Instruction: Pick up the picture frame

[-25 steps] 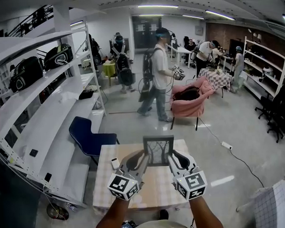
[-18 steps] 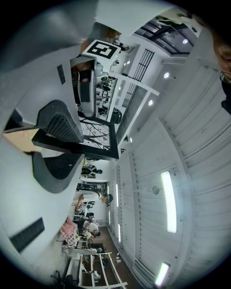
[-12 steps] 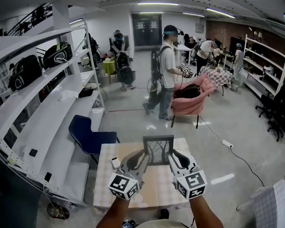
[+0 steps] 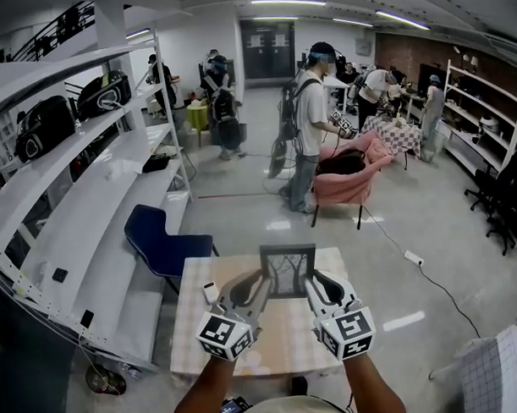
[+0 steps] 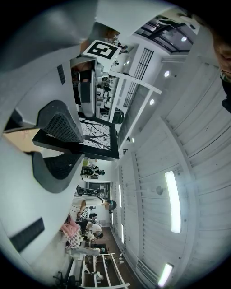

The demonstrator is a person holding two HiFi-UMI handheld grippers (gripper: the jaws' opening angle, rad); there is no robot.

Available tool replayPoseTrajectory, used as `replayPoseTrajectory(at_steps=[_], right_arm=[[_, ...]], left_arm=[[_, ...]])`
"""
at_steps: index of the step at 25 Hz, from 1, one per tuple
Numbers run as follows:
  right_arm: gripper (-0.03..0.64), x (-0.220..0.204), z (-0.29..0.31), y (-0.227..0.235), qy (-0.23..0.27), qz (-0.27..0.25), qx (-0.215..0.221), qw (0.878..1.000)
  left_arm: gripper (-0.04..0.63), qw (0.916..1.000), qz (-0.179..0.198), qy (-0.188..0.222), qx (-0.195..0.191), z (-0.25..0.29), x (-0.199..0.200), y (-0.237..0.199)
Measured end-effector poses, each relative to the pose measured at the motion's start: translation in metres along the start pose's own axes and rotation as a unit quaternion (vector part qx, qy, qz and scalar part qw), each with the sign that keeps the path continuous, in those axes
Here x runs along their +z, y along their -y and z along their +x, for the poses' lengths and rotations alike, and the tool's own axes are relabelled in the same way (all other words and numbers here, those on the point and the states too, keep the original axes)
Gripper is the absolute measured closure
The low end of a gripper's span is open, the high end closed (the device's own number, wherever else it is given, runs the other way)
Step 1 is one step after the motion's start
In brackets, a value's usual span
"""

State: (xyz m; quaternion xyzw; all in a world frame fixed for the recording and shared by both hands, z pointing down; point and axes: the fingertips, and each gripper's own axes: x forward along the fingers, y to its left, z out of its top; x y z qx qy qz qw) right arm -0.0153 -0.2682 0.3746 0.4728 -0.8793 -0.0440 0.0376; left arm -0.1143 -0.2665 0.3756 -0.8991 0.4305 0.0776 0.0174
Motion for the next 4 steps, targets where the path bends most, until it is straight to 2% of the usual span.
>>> replayPoseTrajectory(at_steps=[4], right_arm=[[0.535,-0.0026,0.0059,-0.0019,-0.002,0.0,0.0,1.0]], left_arm=[[0.52,1.0,-0.001,-0.001,0.001,-0.0005,-0.0023,-0.0064]])
